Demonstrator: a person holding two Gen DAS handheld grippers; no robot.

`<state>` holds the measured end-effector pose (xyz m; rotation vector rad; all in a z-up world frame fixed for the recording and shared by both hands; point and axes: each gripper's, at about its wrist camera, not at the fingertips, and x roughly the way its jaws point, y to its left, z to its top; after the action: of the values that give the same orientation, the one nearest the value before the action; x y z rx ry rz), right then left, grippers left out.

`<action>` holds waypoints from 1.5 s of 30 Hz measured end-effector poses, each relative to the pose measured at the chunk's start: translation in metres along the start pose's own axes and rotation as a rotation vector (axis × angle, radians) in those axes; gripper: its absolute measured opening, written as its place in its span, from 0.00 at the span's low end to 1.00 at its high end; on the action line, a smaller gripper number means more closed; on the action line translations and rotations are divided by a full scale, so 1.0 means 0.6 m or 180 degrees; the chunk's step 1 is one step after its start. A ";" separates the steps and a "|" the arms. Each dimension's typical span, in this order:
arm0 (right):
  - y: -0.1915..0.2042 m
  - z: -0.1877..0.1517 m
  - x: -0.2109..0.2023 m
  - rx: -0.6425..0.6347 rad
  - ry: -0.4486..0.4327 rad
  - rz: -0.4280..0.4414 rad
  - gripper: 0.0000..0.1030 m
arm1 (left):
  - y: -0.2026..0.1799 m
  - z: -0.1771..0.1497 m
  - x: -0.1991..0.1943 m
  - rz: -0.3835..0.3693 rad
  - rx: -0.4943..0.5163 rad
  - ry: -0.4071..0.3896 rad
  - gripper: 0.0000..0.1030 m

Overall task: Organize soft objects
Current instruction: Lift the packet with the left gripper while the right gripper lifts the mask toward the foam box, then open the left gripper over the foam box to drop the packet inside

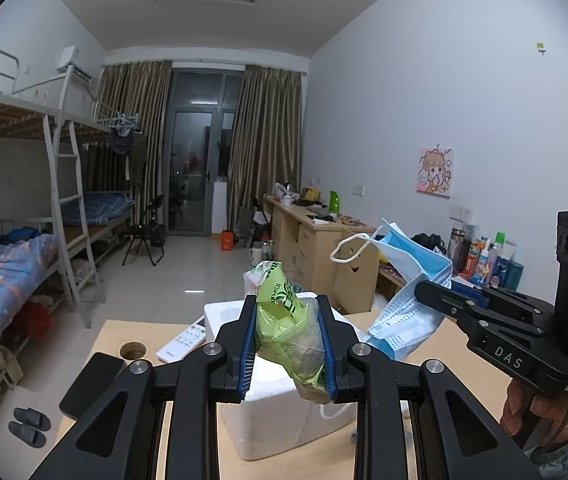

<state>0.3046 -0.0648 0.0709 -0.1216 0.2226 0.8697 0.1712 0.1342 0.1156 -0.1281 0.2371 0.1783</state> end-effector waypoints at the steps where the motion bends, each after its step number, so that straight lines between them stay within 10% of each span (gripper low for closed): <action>1: -0.002 0.001 0.005 0.0000 0.0005 0.0007 0.20 | 0.000 0.000 0.000 -0.0002 0.0004 0.0012 0.28; 45: -0.022 0.012 0.121 -0.0047 0.0298 -0.0175 0.20 | 0.011 -0.012 0.258 -0.0086 0.0103 0.0542 0.31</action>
<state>0.3610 -0.0180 0.0604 -0.1817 0.2989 0.8120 0.3164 0.1645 0.0705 -0.1144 0.4077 0.1367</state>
